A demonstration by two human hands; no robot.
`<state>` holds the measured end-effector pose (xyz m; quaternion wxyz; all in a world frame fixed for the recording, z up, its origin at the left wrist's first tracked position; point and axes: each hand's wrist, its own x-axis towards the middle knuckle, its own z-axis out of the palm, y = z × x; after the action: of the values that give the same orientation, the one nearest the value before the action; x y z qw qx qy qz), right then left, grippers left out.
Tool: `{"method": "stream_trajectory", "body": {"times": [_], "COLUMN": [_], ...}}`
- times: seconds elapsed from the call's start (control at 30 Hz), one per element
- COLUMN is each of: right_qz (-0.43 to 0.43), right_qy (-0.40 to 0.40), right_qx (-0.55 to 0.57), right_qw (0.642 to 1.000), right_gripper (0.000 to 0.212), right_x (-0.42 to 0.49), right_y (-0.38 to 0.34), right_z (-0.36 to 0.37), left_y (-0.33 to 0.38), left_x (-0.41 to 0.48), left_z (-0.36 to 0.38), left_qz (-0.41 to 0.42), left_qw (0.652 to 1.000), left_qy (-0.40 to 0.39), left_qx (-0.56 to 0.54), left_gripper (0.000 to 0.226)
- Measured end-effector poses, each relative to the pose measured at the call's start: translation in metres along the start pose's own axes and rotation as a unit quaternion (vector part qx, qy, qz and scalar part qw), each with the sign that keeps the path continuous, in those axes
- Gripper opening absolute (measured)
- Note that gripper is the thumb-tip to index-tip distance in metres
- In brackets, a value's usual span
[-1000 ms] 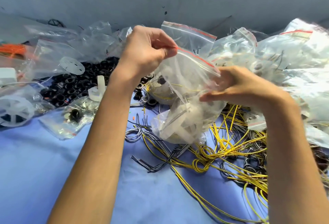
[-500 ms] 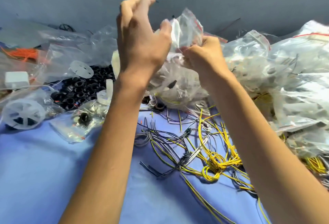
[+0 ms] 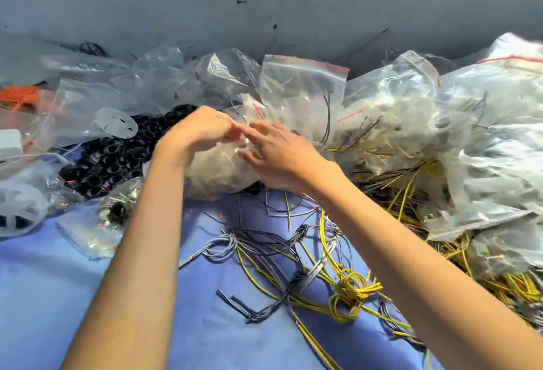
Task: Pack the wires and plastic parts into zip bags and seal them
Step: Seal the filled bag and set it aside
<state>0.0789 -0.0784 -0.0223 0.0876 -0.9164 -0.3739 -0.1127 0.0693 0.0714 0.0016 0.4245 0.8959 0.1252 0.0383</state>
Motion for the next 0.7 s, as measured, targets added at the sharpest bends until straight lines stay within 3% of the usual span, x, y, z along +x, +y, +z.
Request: {"method": "stream_trajectory", "body": {"times": [0.07, 0.17, 0.27, 0.37, 0.43, 0.6, 0.7], "right_qz": [0.018, 0.020, 0.019, 0.017, 0.018, 0.027, 0.027], "right_qy": [-0.054, -0.025, -0.013, -0.012, -0.016, -0.009, 0.007], "right_qx": [-0.026, 0.010, 0.019, 0.017, 0.012, -0.003, -0.001], "right_qw": [0.998, 0.999, 1.000, 1.000, 1.000, 1.000, 1.000], "right_gripper": [0.047, 0.047, 0.045, 0.042, 0.041, 0.039, 0.037], "right_x": [0.001, 0.003, 0.002, -0.003, -0.004, -0.005, -0.007], "right_y": [0.014, 0.020, 0.016, 0.012, 0.010, 0.005, 0.002], "right_z": [0.013, 0.026, 0.031, 0.031, 0.030, 0.032, 0.034], "left_y": [0.000, 0.006, 0.010, -0.002, -0.010, 0.001, 0.007], "left_x": [0.016, 0.059, 0.106, 0.138, 0.148, 0.152, 0.157], "left_z": [-0.014, -0.015, 0.004, 0.031, 0.044, 0.055, 0.056], "left_qz": [-0.003, 0.038, 0.038, 0.011, -0.003, 0.039, 0.049], "left_qw": [0.995, 0.987, 0.991, 0.977, 0.964, 0.976, 0.975], "left_qy": [0.084, 0.150, 0.103, 0.014, 0.008, 0.085, 0.168], "left_qx": [-0.062, -0.044, 0.071, 0.211, 0.267, 0.199, 0.135], "left_gripper": [0.033, 0.026, 0.017, 0.041, 0.036, 0.020, 0.034]}}
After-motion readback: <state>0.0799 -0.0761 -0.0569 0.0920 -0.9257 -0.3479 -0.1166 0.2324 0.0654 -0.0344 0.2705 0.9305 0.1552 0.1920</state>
